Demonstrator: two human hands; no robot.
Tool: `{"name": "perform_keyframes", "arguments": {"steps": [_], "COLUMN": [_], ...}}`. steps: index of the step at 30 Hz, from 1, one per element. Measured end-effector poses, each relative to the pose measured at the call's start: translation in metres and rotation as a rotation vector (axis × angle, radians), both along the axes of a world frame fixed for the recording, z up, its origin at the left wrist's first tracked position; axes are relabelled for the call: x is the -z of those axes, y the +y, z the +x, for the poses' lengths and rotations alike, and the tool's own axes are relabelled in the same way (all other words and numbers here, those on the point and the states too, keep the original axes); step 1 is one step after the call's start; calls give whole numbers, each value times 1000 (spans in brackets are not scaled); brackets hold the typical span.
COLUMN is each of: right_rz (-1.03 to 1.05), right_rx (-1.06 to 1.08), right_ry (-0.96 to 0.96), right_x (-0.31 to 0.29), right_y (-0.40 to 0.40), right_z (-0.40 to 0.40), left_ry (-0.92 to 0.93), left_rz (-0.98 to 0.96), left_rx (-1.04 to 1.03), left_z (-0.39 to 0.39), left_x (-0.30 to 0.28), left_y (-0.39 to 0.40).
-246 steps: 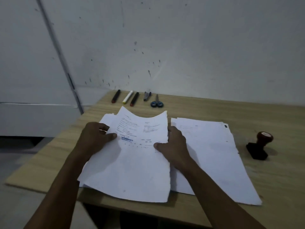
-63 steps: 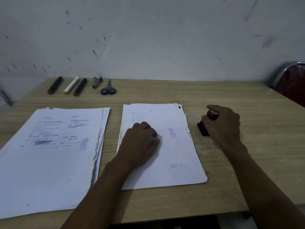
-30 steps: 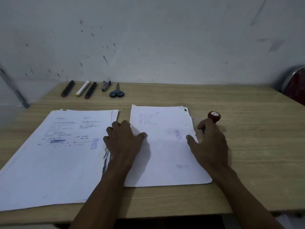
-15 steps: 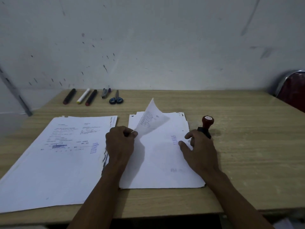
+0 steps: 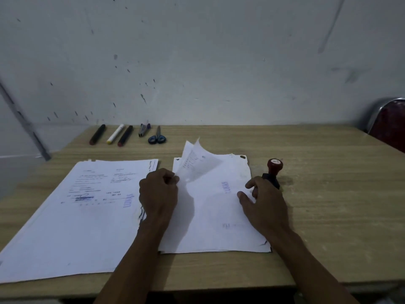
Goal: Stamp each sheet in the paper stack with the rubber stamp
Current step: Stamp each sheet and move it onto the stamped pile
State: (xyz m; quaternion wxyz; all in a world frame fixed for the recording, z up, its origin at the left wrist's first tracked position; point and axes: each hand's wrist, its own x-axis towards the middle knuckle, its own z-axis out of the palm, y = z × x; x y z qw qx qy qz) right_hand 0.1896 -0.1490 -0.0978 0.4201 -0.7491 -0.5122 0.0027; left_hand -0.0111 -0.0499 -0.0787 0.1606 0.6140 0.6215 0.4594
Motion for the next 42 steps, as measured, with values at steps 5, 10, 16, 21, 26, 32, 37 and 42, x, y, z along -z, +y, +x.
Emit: {"name": "perform_keyframes", "arguments": {"steps": [5,10,16,21,26,32,37,42], "right_rz": [15,12,-30,-84,-198,-312,-439,-477], "right_rx": [9,-7,-206,-289,-322,-353,-316,-316], "right_ry": [10,148,662,820,694,405,59,-151], "right_x": [-6,-12,-39,-61,-62,-48,-44,-46], "right_y": [-1,2,10,23,47,73,78,75], "right_z": [-2,-8,-24,-54,-103,-176,-217,-229], "left_ry": [-125,-473,-754,-553,-235,110,199,219], "left_rz": [84,-48,-184,-104,-37,-144,-203,-255], "left_rx": [91,187,213,167,54,-187,-335,-324], "left_z": [-5,-20,-46,-85,-145,-208,-229,-233], "left_x": [-7,-13,-29,-45,-51,-44,-37,-25], "left_y": [-6,-6,0,10,24,35,42,48]}}
